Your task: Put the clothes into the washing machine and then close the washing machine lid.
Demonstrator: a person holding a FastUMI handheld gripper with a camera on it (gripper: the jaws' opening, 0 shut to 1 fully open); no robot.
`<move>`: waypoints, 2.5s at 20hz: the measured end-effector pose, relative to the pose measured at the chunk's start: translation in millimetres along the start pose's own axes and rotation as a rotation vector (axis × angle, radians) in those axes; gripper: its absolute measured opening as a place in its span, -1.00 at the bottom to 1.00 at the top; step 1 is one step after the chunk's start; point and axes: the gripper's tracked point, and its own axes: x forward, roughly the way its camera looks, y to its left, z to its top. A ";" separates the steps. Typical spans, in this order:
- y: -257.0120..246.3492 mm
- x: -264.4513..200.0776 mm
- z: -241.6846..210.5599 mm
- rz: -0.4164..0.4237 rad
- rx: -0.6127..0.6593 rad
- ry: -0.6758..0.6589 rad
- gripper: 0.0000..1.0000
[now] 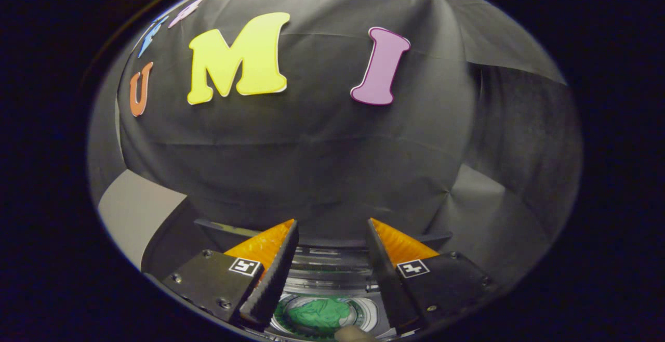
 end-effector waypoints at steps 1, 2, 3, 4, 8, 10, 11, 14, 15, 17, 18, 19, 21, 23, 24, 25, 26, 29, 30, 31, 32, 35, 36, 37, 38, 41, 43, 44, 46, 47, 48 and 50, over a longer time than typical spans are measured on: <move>1.2 7.5 0.1 0.004 0.006 0.007 0.63; 1.9 13.7 -0.4 0.009 0.010 0.010 0.63; 3.0 19.7 -0.7 0.010 0.012 0.014 0.63; 5.1 26.3 -1.6 0.015 0.016 0.017 0.63; 10.5 48.8 -13.6 0.024 0.042 0.062 0.62; 12.7 54.8 -13.6 0.027 0.061 0.046 0.63; 14.8 55.0 -12.3 0.027 0.057 0.034 0.62; 11.4 52.8 -14.1 0.035 0.054 0.025 0.62; 12.2 52.0 -13.9 0.040 0.060 0.019 0.62; 12.1 50.2 -13.6 0.045 0.055 -0.007 0.63; 12.6 47.7 -14.0 0.045 0.051 -0.021 0.63; 13.0 46.5 -14.3 0.045 0.050 -0.034 0.63; 13.1 42.2 -15.8 0.045 0.053 -0.056 0.63; 12.4 37.2 -17.6 0.040 0.056 -0.077 0.63; 12.4 34.9 -17.8 0.038 0.054 -0.090 0.64; 12.5 32.6 -18.0 0.037 0.052 -0.103 0.64; 12.7 29.4 -19.7 0.036 0.051 -0.114 0.64; 12.8 20.1 -24.4 0.033 0.053 -0.141 0.64; 12.7 17.1 -25.9 0.032 0.053 -0.152 0.64; 12.8 13.3 -26.7 0.031 0.054 -0.164 0.64; 11.5 8.6 -29.3 0.032 0.060 -0.178 0.64; 12.1 0.3 -34.5 0.030 0.056 -0.206 0.63; 11.1 -2.7 -36.7 0.032 0.055 -0.215 0.63; 11.3 -6.6 -38.6 0.034 0.054 -0.221 0.63; 11.9 -8.3 -39.8 0.036 0.053 -0.225 0.63; 10.8 -17.0 -46.7 0.037 0.052 -0.235 0.63; 11.7 -23.9 -52.4 0.038 0.051 -0.244 0.63; 10.9 -27.4 -55.2 0.038 0.052 -0.247 0.63; 11.3 -30.9 -59.6 0.039 0.050 -0.251 0.63; 11.8 -32.0 -61.5 0.042 0.049 -0.251 0.63; 11.4 -37.3 -67.0 0.046 0.050 -0.251 0.63; 10.4 -46.2 -75.4 0.052 0.048 -0.246 0.63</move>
